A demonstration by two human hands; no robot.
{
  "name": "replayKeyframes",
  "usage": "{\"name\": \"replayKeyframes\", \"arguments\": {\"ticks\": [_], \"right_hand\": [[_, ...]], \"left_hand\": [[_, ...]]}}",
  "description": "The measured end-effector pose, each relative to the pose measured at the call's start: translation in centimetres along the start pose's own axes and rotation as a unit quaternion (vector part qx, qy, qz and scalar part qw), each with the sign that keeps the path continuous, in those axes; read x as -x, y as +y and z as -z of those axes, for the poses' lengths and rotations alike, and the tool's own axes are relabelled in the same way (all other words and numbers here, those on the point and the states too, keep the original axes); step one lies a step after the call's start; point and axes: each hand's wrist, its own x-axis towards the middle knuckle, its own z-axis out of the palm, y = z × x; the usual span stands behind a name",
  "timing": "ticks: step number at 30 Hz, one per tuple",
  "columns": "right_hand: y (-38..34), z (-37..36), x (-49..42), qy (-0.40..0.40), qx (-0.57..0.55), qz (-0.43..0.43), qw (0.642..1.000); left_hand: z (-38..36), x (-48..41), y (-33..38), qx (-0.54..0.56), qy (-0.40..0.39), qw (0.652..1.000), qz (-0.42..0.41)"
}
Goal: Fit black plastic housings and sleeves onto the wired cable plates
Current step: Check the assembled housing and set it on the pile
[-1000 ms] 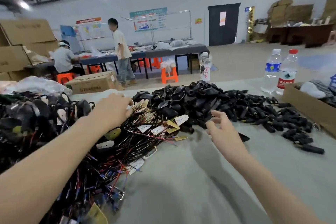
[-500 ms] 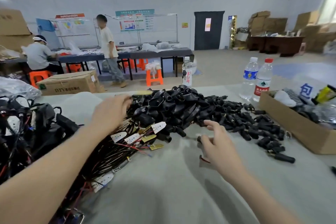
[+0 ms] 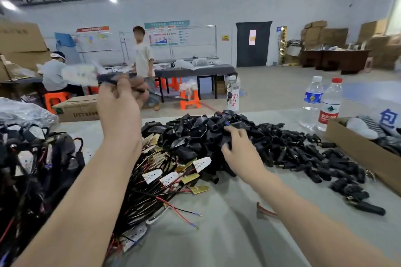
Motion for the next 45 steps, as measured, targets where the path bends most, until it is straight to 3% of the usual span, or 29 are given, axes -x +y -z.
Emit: {"name": "replayKeyframes", "arguments": {"ticks": [6,10,13,15,18,20,25,29,39,45], "right_hand": [[-0.3,-2.3,-6.1,-0.07,0.156,-0.005,0.985],[0.1,-3.2,-6.2,-0.05,0.19,-0.001,0.98],[0.3,-3.0,-5.1,-0.029,0.064,0.019,0.997],[0.6,-1.8,-3.5,-0.026,-0.075,-0.02,0.997],[0.5,0.9,0.5,-0.049,-0.338,-0.131,0.931],[0.9,2.3,3.8,-0.056,-0.425,-0.188,0.884],[2.3,5.0,10.8,-0.034,-0.39,-0.201,0.898],[2.5,5.5,15.3,-0.041,-0.406,-0.228,0.884],[3.7,4.0,18.2,0.028,-0.569,-0.304,0.763],[5.0,4.6,17.7,0.043,-0.585,-0.357,0.727]], "left_hand": [[4.7,-1.4,-2.6,0.059,0.039,0.996,0.045],[6.1,-2.3,-3.1,0.11,0.06,0.989,0.084],[7.0,-2.1,-3.5,0.147,0.068,0.981,0.108],[7.5,-1.2,-3.7,0.177,0.07,0.974,0.125],[7.7,0.8,-3.7,0.223,0.088,0.959,0.154],[7.4,2.7,-3.8,0.24,0.1,0.949,0.176],[6.3,7.5,-4.4,0.244,0.133,0.928,0.249],[6.3,11.5,-5.6,0.223,0.149,0.924,0.273],[6.9,18.0,-9.8,0.146,0.147,0.938,0.276],[7.6,18.1,-10.5,0.156,0.132,0.934,0.293]]}}
